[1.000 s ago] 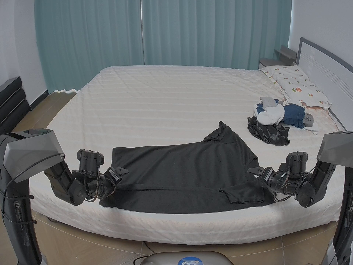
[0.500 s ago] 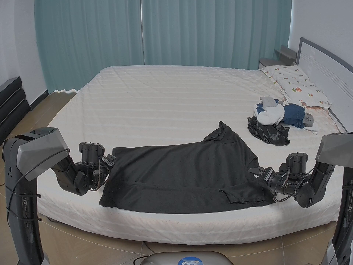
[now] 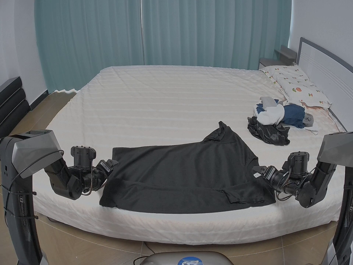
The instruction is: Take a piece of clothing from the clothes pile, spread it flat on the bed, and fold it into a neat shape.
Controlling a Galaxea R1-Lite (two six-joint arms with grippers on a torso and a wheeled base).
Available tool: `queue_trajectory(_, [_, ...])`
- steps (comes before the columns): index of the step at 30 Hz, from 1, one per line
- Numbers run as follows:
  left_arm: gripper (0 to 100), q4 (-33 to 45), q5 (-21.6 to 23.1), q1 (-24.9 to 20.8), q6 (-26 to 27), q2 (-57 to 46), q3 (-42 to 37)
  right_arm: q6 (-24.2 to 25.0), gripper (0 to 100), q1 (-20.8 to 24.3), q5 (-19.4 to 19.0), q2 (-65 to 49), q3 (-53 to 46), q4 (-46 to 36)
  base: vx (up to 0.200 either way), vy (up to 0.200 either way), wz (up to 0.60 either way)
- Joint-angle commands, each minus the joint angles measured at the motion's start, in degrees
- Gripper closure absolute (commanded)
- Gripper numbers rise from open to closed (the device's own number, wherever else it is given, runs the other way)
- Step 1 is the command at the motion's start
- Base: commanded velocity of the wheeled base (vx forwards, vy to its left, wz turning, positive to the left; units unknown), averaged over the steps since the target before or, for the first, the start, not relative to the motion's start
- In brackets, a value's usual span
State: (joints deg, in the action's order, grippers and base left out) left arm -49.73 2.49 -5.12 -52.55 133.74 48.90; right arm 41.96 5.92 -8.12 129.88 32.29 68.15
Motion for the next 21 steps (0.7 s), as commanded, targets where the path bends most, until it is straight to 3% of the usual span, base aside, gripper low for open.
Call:
queue_trajectory(1, [0, -5.12, 0.94, 0.29, 3.33, -0.85, -4.34, -2.67, 0, 0.14, 1.70, 0.38, 0.14, -0.03, 0.000, 0.000, 0.00])
queue_trajectory(4, [0, -9.51, 0.94, -0.33, 6.24, 0.64, -5.83, -3.55, 0, 0.32, 2.41, 0.38, 0.14, 0.06, 0.000, 0.000, 0.00])
queue_trajectory(21, [0, -14.61, 0.06, -2.44, 8.52, 4.42, -5.83, -4.17, 0, 0.23, 3.37, 0.73, 0.23, 0.06, 0.000, 0.000, 0.00])
